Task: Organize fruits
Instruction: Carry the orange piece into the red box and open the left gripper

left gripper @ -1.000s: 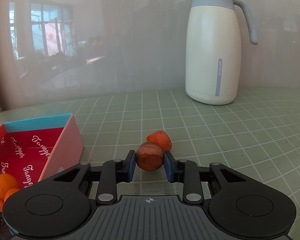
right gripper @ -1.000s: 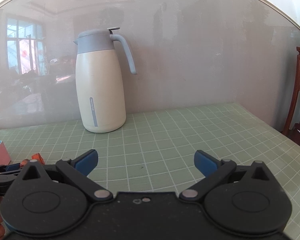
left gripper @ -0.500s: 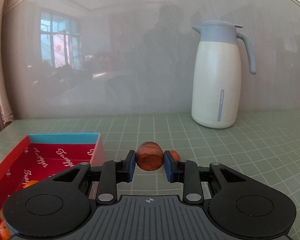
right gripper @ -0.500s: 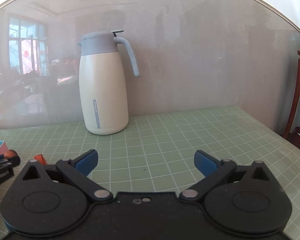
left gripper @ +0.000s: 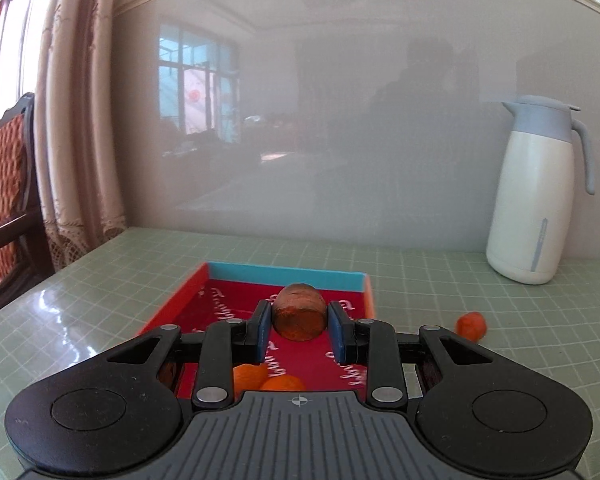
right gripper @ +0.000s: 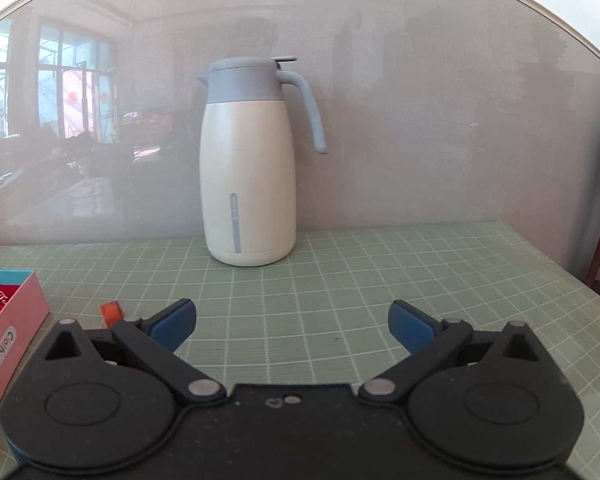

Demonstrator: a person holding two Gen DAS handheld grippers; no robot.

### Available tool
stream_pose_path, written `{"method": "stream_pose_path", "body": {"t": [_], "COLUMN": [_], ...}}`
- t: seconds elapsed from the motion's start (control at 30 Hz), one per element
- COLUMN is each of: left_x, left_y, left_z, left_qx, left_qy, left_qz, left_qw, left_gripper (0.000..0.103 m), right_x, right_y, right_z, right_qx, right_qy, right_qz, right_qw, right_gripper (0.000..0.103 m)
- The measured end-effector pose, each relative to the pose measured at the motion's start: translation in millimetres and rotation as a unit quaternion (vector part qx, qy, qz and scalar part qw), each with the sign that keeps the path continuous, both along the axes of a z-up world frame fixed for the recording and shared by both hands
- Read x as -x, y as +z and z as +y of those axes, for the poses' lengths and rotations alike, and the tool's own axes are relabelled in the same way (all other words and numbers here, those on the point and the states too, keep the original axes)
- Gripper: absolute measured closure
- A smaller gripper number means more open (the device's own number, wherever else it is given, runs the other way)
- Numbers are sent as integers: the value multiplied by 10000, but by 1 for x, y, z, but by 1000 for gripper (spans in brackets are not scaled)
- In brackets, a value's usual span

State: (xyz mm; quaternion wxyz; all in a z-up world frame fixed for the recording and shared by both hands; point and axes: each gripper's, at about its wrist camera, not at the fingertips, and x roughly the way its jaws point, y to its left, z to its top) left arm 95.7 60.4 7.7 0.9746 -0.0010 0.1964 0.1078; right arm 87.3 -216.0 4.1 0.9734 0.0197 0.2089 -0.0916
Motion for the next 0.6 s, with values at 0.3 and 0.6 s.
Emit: {"method": "stream_pose_path", "body": {"t": [0.3,0.6], "left_x": [-4,-1], "left_y": [-13,-22], "left_z": [47,74], "left_qx": [251,539], "left_qy": [589,772], "left_qz": [370,570], "left_qw": [9973,9939], "left_gripper": [73,73], "right_x": [-7,-9], "right_y": [1,5], "right_z": [37,61], "right_qx": [151,207], "right_qy": [351,558], "right_qz": [-11,-59], "right_qw": [9993,9982], "right_gripper": [0,0]}}
